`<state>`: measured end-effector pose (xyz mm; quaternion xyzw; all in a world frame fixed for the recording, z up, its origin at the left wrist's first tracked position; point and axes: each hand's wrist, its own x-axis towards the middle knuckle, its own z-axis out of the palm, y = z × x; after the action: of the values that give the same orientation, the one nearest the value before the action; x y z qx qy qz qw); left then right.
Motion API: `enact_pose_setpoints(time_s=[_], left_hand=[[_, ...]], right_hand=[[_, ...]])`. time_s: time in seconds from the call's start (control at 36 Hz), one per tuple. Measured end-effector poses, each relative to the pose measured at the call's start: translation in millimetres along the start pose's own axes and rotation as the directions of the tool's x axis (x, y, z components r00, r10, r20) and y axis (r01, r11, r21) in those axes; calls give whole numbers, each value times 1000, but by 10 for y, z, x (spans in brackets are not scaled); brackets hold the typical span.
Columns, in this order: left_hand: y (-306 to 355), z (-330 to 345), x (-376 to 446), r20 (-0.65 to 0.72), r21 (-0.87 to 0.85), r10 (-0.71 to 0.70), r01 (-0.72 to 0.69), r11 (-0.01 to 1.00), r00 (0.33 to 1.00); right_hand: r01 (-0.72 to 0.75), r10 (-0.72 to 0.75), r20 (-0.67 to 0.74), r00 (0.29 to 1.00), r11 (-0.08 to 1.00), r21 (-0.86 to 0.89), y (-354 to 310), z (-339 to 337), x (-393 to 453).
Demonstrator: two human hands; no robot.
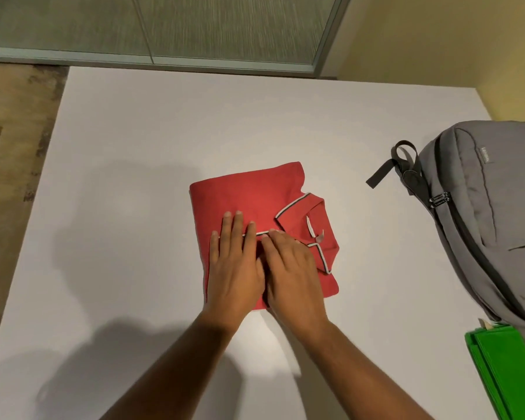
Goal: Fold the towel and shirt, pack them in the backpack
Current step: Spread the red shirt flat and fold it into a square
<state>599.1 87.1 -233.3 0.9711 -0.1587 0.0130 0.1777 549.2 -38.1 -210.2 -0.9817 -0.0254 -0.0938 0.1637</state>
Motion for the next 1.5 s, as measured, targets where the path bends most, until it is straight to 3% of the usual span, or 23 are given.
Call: enact_pose_setpoints(time_s=[0.08, 0.17, 0.25, 0.33, 0.39, 0.47, 0.53, 0.58, 0.67, 0.81, 0.92, 1.0, 1.14, 1.19, 1.36, 1.44, 1.5], left_hand=[[-64, 111, 3, 106, 136, 5, -19, 990, 994], [-91, 132, -13, 117, 143, 7, -23, 989, 993], [-12, 104, 33, 88, 95, -41, 32, 995, 995], [97, 38, 120, 64, 11, -56, 56, 998, 996], [168, 11, 199, 49, -38, -6, 8, 999, 999], [272, -10, 298, -55, -211, 76, -86, 974, 996], [357, -43, 328, -113, -349, 52, -89, 933, 992], [457, -115, 323, -76, -447, -4, -30, 894, 997], [592, -165, 308, 100, -552, -127, 161, 818, 987], [658, -125, 337, 227, -465, -236, 319, 826, 945], [651, -107, 319, 262, -456, -263, 359, 814, 929], [647, -120, 291, 291, -533, -305, 418, 735, 907], [612, -83, 237, 360, -795, -365, 487, 362, 859], [585, -64, 216, 369, -817, -375, 489, 306, 850], [523, -73, 170, 224, -652, -452, 478, 589, 863], [566, -113, 194, 29, -590, -342, 292, 753, 939], [598, -117, 242, -80, -505, -144, 84, 859, 986]], right_hand=[[9, -1, 79, 997, 994, -106, 62, 90, 54], [-63, 63, -74, 995, 998, -9, 111, -22, 23], [-261, 279, -208, 937, 959, 109, 118, -167, -36], [-473, 501, -147, 853, 861, 190, 196, -201, -63], [-512, 538, -106, 836, 835, 200, 279, -188, -82], [-476, 495, -88, 864, 862, 174, 371, -167, -135], [-426, 441, -101, 892, 894, 141, 425, -160, -163], [-388, 403, -106, 909, 912, 134, 470, -154, -171], [-290, 304, -110, 946, 949, 126, 514, -155, -163], [-60, 65, -32, 997, 990, 128, 595, -171, -261], [-162, 176, -39, 984, 958, 238, 675, -265, -337], [-239, 266, -71, 961, 935, 262, 773, -321, -244], [-270, 265, 49, 963, 947, 175, 935, -266, -75], [-246, 238, 69, 969, 960, 135, 991, -259, -56], [-328, 328, 37, 944, 923, 201, 1074, -294, -28], [-330, 322, 77, 944, 928, 171, 1032, -276, -41], [-351, 342, 78, 936, 919, 179, 1018, -278, -39]])
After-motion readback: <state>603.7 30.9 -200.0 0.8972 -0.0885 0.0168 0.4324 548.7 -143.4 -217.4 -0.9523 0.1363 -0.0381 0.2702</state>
